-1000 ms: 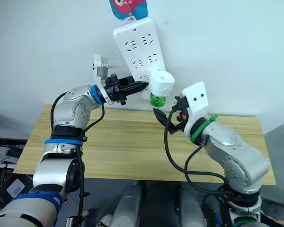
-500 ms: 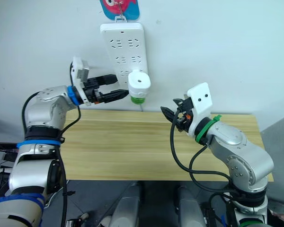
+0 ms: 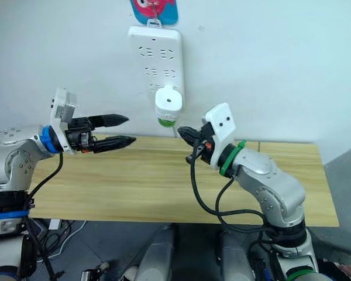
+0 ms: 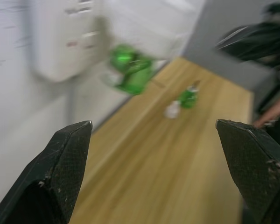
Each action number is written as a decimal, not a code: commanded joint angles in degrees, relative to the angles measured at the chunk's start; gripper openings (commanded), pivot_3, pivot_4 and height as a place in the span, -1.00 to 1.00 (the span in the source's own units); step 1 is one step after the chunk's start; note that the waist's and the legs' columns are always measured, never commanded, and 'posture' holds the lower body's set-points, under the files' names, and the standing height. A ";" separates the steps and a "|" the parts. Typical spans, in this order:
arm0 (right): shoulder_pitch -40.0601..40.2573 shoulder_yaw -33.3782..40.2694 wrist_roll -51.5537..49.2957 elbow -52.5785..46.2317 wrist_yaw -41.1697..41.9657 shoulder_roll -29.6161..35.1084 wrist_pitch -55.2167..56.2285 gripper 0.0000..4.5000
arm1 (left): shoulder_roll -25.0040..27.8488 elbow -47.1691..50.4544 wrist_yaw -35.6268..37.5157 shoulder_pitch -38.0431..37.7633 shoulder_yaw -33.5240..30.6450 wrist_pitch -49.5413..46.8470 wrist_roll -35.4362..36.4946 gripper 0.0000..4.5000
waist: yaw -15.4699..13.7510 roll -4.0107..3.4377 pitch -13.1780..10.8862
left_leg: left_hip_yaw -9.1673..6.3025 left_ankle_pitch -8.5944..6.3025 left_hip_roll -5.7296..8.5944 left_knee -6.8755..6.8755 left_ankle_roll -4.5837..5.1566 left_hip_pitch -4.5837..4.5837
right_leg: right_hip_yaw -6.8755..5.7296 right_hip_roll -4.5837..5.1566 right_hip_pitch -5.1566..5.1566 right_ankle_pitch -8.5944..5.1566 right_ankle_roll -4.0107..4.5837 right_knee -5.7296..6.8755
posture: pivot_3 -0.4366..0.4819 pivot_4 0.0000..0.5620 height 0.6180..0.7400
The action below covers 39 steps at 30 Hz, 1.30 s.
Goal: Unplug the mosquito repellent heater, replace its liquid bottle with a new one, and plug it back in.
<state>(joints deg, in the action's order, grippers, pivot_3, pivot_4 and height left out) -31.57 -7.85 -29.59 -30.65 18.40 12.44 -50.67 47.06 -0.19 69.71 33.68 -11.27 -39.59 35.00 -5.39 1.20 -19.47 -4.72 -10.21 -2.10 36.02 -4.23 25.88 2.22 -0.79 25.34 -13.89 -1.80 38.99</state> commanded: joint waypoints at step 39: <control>-4.77 4.65 6.34 6.23 -9.36 -7.60 3.68 -0.98 | -0.47 4.20 -3.51 1.71 1.58 -1.59 4.84 1.00 | -2.37 0.00 0.01 | 0.11 0.12 -0.15 -0.04 -0.13 -0.06 | 0.08 -0.15 0.03 0.02 0.04 0.00 | 0.76 -0.02 1.00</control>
<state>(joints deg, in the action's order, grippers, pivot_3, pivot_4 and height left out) -35.14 -7.37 -24.10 -23.38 12.09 5.02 -47.86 46.20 3.65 65.81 34.51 -9.12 -42.12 39.71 -7.76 1.20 -19.46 -4.61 -10.09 -2.25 35.98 -4.37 25.82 2.30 -0.94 25.36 -13.87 -1.75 38.99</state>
